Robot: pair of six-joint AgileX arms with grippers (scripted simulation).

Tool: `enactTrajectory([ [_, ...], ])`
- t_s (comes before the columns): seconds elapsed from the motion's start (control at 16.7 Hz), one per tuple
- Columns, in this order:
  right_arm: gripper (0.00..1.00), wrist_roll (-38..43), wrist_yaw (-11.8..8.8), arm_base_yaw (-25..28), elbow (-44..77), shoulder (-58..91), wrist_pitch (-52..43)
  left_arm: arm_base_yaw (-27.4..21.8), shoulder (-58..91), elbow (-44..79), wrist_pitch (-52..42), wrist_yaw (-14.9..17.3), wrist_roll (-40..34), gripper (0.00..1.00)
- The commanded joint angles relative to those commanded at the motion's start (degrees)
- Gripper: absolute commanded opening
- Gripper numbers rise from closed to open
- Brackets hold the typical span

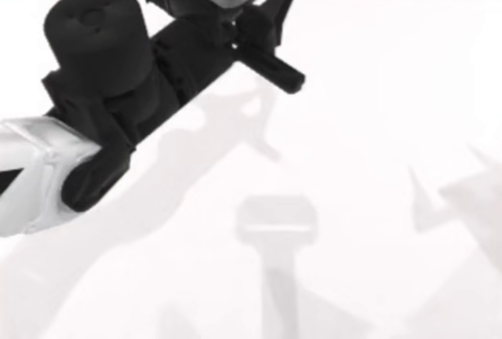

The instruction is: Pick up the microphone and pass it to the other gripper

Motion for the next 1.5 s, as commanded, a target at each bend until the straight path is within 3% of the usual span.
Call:
enactTrajectory([
  [0.42,1.0,-0.52,-10.95,11.07,18.43,31.64,9.87,0.0,0.0,0.0,0.0,0.0,0.0,0.0],
  [0.72,1.0,-0.93,-15.39,15.57,26.57,42.72,14.57,0.0,0.0,0.0,0.0,0.0,0.0,0.0],
  [1.14,1.0,-0.97,-15.32,16.14,27.88,44.23,15.08,0.0,0.0,0.0,0.0,0.0,0.0,0.0],
  [1.5,1.0,-0.92,-10.48,20.88,39.63,59.12,17.71,0.0,0.0,0.0,0.0,0.0,0.0,0.0],
])
